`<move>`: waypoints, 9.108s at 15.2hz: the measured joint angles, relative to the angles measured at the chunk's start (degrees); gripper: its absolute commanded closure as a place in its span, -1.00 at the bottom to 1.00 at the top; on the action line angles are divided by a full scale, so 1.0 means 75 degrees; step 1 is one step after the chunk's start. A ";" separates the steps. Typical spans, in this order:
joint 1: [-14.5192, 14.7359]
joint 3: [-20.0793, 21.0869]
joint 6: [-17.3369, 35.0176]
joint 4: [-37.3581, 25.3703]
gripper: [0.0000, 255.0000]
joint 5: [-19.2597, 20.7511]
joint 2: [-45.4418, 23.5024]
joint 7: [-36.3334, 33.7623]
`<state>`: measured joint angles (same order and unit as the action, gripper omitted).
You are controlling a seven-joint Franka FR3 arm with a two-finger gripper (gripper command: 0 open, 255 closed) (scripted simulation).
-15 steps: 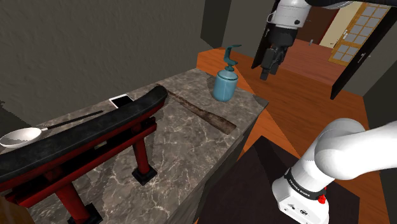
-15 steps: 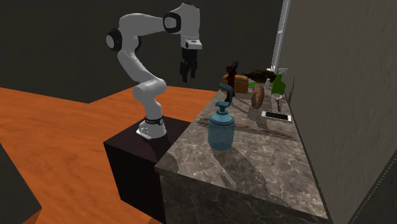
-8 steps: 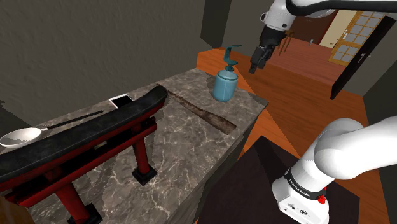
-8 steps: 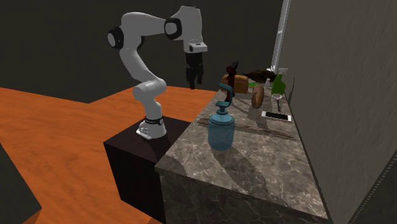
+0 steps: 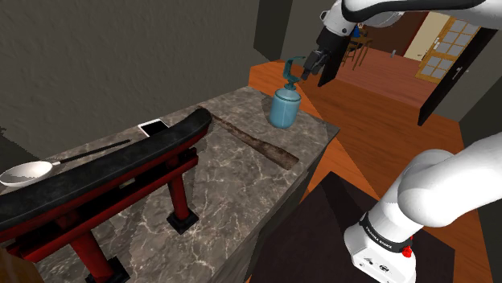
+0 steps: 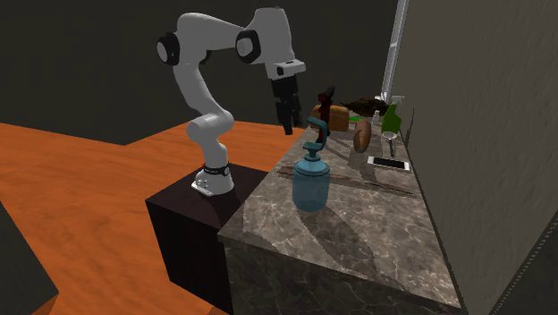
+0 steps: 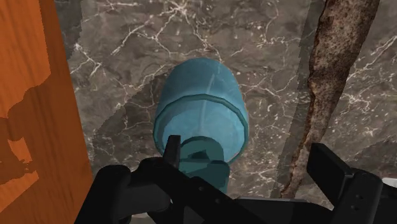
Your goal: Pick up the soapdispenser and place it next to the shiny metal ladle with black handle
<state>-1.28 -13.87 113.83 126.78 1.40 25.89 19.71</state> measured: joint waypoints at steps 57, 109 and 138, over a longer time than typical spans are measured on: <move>0.0522 0.0721 -0.0592 -0.1642 1.00 -0.0203 -0.0508 -0.0967; 0.4827 0.5614 -0.2727 -0.9473 1.00 0.3467 -0.7463 -0.9429; 0.4420 0.5725 -0.1770 -0.7819 -1.00 0.3251 -0.6785 -0.9736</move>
<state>31.87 29.07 100.55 68.14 25.78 -25.00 -53.31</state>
